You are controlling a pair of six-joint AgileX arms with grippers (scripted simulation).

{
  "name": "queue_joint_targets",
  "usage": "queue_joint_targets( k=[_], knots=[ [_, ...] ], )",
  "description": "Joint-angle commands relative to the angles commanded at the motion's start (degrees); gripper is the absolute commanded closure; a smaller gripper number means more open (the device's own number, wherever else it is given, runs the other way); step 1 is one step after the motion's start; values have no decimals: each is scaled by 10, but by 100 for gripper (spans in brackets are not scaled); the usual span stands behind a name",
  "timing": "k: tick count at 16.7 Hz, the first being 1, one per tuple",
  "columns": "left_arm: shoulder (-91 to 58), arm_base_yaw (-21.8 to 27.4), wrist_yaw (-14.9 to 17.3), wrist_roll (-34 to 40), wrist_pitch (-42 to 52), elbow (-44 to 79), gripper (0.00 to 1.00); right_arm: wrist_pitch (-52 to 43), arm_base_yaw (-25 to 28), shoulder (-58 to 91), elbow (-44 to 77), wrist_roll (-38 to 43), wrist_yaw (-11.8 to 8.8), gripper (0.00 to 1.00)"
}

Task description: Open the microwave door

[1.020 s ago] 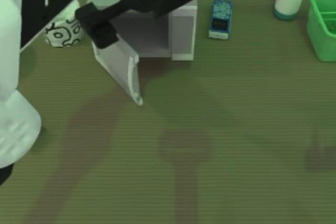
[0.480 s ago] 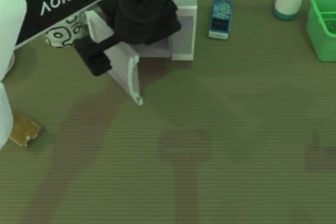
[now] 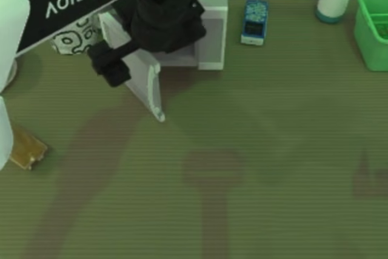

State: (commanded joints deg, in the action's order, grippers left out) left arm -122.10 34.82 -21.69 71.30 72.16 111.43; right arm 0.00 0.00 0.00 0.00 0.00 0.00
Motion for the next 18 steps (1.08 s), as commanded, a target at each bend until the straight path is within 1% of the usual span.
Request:
queue_joint_targets(
  k=[10,11,18],
  knots=[
    [0,0,0,0,0,0,98,0,0,0,0,0,0,0],
    [0,0,0,0,0,0,100,0,0,0,0,0,0,0],
    [0,0,0,0,0,0,100,0,0,0,0,0,0,0]
  ],
)
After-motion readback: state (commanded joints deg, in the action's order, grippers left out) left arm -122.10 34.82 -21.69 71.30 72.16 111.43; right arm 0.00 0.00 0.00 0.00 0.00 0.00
